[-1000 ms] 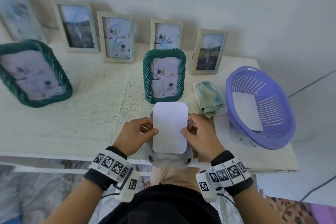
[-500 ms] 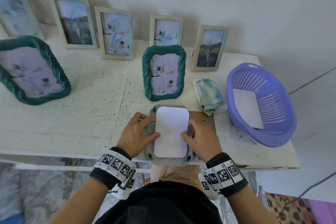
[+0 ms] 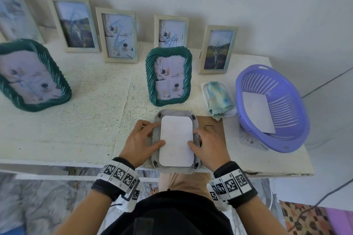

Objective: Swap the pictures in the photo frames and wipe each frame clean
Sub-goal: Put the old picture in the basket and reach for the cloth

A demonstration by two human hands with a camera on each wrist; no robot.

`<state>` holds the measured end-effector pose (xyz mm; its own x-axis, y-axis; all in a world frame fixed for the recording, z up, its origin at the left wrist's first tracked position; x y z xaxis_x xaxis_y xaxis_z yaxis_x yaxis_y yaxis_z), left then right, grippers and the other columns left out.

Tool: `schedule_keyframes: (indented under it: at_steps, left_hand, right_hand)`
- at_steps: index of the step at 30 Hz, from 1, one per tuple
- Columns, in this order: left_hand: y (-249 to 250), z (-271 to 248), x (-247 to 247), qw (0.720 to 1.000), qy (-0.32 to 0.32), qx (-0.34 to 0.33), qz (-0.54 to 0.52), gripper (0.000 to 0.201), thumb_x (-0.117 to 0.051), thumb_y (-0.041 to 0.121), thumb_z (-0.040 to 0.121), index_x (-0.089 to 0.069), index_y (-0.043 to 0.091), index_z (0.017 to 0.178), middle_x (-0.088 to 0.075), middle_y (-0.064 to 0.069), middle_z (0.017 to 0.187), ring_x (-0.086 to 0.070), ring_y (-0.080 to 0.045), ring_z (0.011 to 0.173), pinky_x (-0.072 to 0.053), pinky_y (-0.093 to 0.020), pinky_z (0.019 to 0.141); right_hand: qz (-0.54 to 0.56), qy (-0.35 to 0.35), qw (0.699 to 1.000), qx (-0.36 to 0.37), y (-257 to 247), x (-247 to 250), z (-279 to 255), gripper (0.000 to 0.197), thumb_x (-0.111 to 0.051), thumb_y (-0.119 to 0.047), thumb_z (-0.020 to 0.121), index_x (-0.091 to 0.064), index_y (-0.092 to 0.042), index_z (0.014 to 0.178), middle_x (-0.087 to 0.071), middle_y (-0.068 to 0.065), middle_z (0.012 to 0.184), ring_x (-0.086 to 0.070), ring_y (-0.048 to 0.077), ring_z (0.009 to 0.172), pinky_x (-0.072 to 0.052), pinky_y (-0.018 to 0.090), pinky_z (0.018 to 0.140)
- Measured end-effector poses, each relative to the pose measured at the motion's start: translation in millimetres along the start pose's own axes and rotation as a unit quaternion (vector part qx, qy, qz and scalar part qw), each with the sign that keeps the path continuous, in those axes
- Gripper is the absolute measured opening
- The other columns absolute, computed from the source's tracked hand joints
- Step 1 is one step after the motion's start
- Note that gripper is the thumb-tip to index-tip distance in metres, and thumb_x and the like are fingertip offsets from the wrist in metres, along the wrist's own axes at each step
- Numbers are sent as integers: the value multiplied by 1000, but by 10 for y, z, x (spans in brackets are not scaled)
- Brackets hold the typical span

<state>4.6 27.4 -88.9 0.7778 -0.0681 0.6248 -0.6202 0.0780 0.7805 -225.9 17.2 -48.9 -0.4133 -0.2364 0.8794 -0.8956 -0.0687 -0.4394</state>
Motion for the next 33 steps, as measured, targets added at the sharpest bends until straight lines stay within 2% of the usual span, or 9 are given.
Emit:
schedule_keyframes:
  at_steps: [3, 7, 10, 14, 17, 20, 22, 28, 33]
  left_hand:
    - [-26, -4, -4, 1000, 1, -3, -7, 67, -60, 60, 71, -63, 19, 124, -45, 1, 108, -56, -13, 92, -49, -28, 88]
    - [-45, 5, -19, 1000, 8, -2, -8, 50, -75, 36, 79, -63, 19, 125, -45, 1, 109, -56, -13, 93, -50, -32, 91]
    - [-38, 2, -29, 1000, 18, -8, -9, 47, -73, 35, 81, -63, 19, 124, -46, 1, 109, -56, -12, 92, -49, -28, 89]
    - [-43, -6, -23, 999, 25, -18, -9, 48, -69, 41, 81, -62, 20, 125, -49, 2, 106, -57, -10, 90, -48, -25, 86]
    - [-66, -23, -23, 999, 33, -36, -17, 50, -55, 50, 82, -63, 21, 122, -49, 4, 101, -57, -6, 89, -49, -24, 84]
    - [-97, -33, -39, 997, 44, -53, -27, 45, -49, 44, 87, -66, 20, 120, -50, 5, 98, -56, -7, 88, -51, -27, 83]
    - [-113, -33, -46, 996, 49, -63, -30, 42, -49, 40, 88, -66, 20, 120, -49, 6, 98, -56, -6, 89, -50, -25, 82]
    - [-150, -41, -48, 995, 42, -84, -27, 40, -50, 38, 89, -67, 24, 123, -49, 4, 101, -53, -2, 96, -40, -8, 87]
    - [-146, -44, -60, 995, 48, -84, -31, 40, -52, 38, 88, -69, 21, 120, -51, 1, 103, -55, -7, 97, -41, -8, 88]
  right_hand:
    - [-4, -2, 1000, 0, -12, 14, -15, 33, -57, -36, 90, -57, -19, 118, -48, -4, 95, -48, 17, 93, -45, 34, 75]
    - [-3, 1, 1000, 3, -25, 22, -22, 33, -57, -37, 91, -57, -18, 118, -49, -3, 95, -49, 18, 95, -44, 34, 75]
    - [-6, 5, 1000, 4, -23, 25, -22, 32, -57, -37, 90, -58, -18, 116, -54, 0, 98, -50, 18, 95, -46, 34, 76]
    - [7, 53, 998, 15, -6, 30, -43, 27, -57, -36, 91, -61, -16, 107, -51, -3, 87, -49, 18, 83, -44, 34, 68]
    - [-33, 99, 994, -36, 47, 85, -80, 28, -55, -39, 91, -60, -16, 106, -56, 4, 105, -53, 22, 88, -45, 32, 66]
    - [-135, 82, 979, -125, 170, 112, -106, 54, -50, -56, 88, -53, -14, 123, -49, 9, 119, -49, 28, 104, -48, 35, 73]
    - [-151, 63, 973, -161, 235, 103, -134, 64, -50, -64, 84, -50, -14, 126, -47, 9, 120, -47, 29, 107, -48, 36, 76]
    - [-72, 44, 978, -193, 355, 111, -254, 55, -61, -57, 79, -54, -10, 107, -43, 8, 118, -42, 27, 111, -46, 35, 78]
    - [3, 27, 977, -212, 497, 268, -392, 48, -66, -54, 74, -53, -12, 93, -41, 7, 110, -47, 28, 100, -41, 34, 80]
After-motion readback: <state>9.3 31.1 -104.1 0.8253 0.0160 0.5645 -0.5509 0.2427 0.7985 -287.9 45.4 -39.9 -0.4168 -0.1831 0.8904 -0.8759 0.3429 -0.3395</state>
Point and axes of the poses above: each hand's wrist, its own z-axis towards the middle knuckle, its own x-axis out of the back of the hand, y = z × x, the point moved 1 cm from there along z, towards the middle knuckle
